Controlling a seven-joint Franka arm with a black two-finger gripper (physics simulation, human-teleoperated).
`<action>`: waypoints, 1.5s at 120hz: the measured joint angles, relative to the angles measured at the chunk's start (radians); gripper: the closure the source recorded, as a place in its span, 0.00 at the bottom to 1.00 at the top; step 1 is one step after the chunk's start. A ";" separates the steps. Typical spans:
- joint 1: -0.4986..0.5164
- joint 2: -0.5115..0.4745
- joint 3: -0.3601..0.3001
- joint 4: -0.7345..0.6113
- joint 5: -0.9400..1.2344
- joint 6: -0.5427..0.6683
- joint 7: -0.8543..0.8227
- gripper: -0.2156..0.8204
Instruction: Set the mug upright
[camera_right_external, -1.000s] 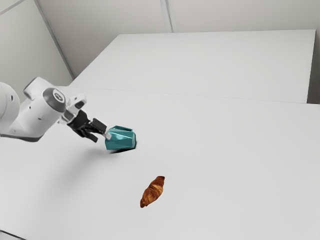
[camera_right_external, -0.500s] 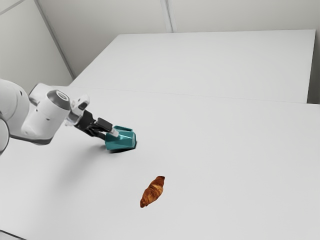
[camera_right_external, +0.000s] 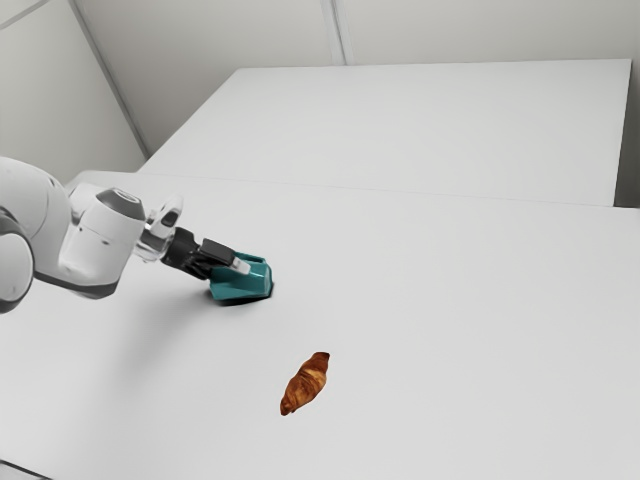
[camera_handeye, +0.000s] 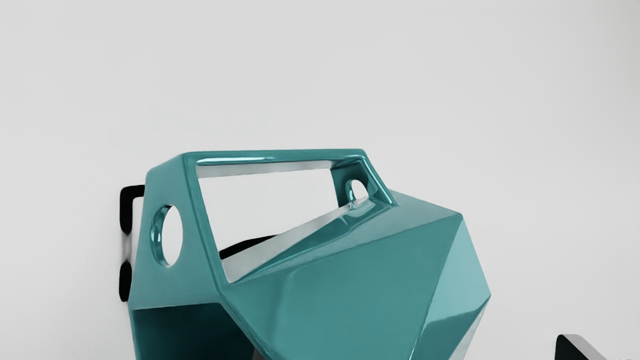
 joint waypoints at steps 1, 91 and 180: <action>0.000 0.001 0.000 0.000 -0.002 -0.002 0.002 0.21; 0.032 0.008 0.001 -0.001 -0.046 -0.100 0.118 0.53; -0.048 -0.126 -0.009 0.002 -0.015 -0.070 0.143 0.94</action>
